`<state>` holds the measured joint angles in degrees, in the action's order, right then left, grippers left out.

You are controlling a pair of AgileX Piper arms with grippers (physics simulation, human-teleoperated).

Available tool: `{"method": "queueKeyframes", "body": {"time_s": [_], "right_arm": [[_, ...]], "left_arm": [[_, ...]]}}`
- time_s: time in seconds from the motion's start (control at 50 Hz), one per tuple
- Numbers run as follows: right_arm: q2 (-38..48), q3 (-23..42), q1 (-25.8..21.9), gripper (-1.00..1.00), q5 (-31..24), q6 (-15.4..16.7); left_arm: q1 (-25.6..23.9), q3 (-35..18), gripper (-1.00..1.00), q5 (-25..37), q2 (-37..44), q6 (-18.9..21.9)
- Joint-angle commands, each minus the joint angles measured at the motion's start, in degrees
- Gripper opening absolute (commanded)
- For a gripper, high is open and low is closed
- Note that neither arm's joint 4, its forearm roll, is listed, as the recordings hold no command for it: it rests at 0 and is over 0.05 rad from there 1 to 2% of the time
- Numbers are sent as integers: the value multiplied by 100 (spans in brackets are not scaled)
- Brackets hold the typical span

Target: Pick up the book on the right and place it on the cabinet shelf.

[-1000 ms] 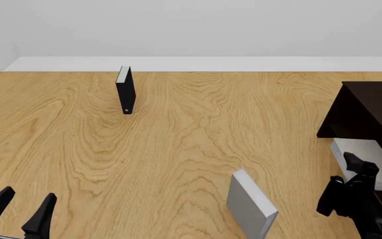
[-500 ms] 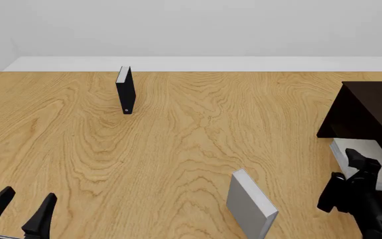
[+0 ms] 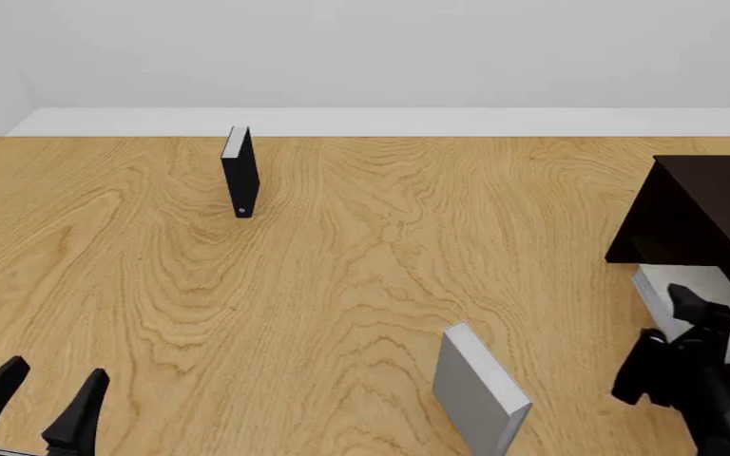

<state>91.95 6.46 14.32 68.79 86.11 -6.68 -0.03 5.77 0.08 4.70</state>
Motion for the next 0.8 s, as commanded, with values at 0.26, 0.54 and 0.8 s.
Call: {"method": "queueKeyframes", "body": {"time_s": [0.26, 0.54, 0.8], "right_arm": [[-296, -160, 279, 100, 11, -503], [-351, -191, 393, 100, 34, -506], [-164, -125, 485, 100, 79, -536]], "left_arm": [[-53, 1, 100, 25, 2, 138], [-49, 1, 100, 33, 2, 142], [-44, 1, 100, 36, 2, 138]]}}
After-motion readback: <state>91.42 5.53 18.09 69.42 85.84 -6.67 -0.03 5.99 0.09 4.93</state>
